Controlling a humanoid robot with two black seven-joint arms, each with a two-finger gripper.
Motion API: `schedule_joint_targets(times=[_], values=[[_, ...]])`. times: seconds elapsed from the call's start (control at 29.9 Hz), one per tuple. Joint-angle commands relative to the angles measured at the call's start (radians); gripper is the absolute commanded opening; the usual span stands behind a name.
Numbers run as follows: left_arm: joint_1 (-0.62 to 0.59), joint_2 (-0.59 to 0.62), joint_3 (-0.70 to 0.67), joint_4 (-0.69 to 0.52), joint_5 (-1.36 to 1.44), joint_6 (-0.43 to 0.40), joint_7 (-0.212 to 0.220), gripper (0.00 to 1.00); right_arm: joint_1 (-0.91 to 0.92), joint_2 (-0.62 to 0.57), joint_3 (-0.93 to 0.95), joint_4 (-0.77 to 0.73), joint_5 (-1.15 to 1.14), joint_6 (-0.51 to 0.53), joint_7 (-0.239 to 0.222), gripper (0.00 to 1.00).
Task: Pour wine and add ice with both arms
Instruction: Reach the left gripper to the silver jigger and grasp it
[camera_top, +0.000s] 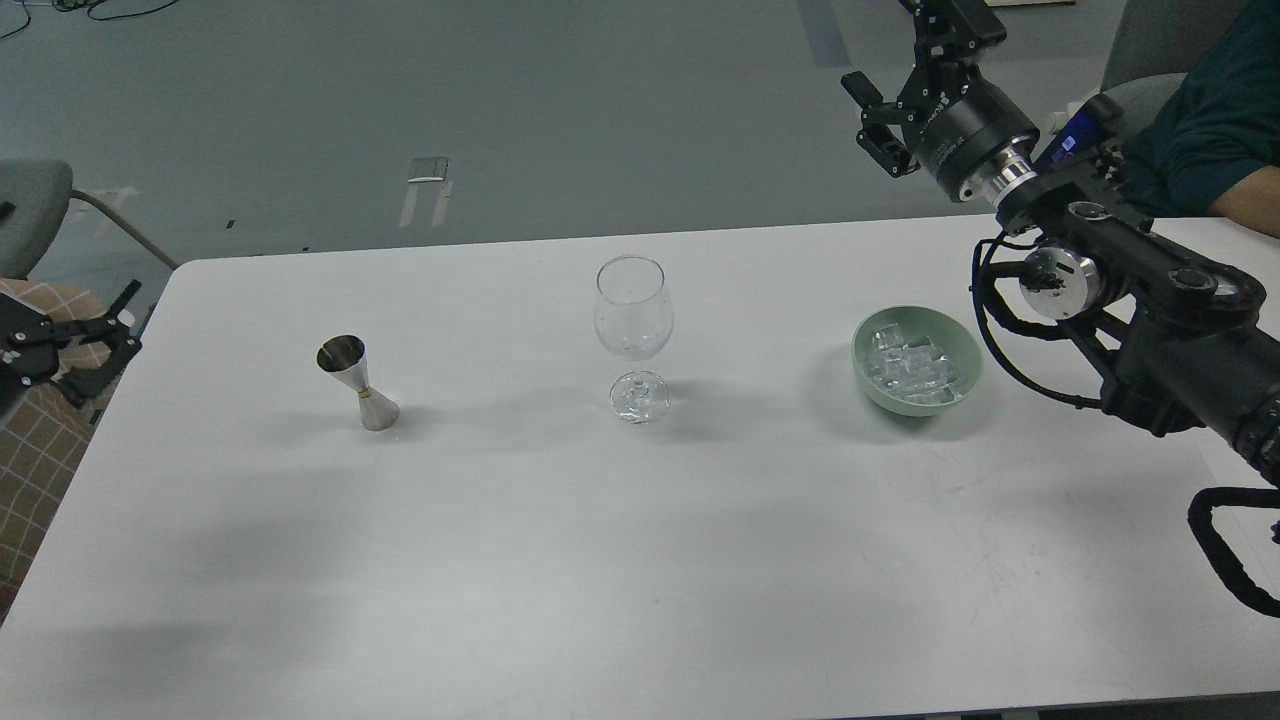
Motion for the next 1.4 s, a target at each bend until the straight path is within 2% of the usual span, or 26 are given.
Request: schedule_joint_targets(times=[0.0, 0.1, 0.2, 0.43, 0.57, 0.63, 0.84, 1.04, 1.37], values=[[0.097, -0.073, -0.021, -0.076, -0.004, 0.011, 0.025, 0.97, -0.006, -0.002, 0.000, -0.001, 0.001, -0.002, 0.001, 1.00], [0.167, -0.162, -0.024, -0.131, -0.003, 0.042, 0.057, 0.97, -0.011, -0.002, 0.000, -0.003, 0.001, -0.003, 0.000, 1.00], [0.179, -0.233, -0.023, -0.139, -0.003, 0.080, 0.068, 0.97, -0.017, -0.001, -0.003, -0.003, 0.001, -0.020, 0.000, 1.00], [0.175, -0.371, -0.003, -0.131, 0.017, 0.161, 0.074, 0.97, -0.015, 0.001, -0.005, -0.006, 0.001, -0.034, 0.000, 1.00], [0.135, -0.475, -0.003, -0.125, 0.068, 0.259, 0.073, 0.97, -0.014, -0.001, -0.006, -0.018, 0.001, -0.034, 0.000, 1.00], [0.119, -0.501, 0.002, -0.111, 0.092, 0.276, 0.073, 0.97, -0.014, -0.001, -0.006, -0.018, 0.001, -0.034, 0.000, 1.00], [-0.005, -0.575, 0.028, 0.027, 0.137, 0.298, 0.073, 0.98, -0.011, 0.001, -0.006, -0.034, 0.001, -0.035, 0.000, 1.00], [-0.118, -0.577, 0.028, 0.157, 0.137, 0.312, 0.073, 0.98, -0.009, 0.001, -0.006, -0.035, 0.001, -0.035, 0.000, 1.00], [-0.236, -0.583, 0.028, 0.341, 0.137, 0.307, 0.065, 0.98, -0.006, 0.001, -0.006, -0.041, 0.001, -0.035, -0.002, 1.00]])
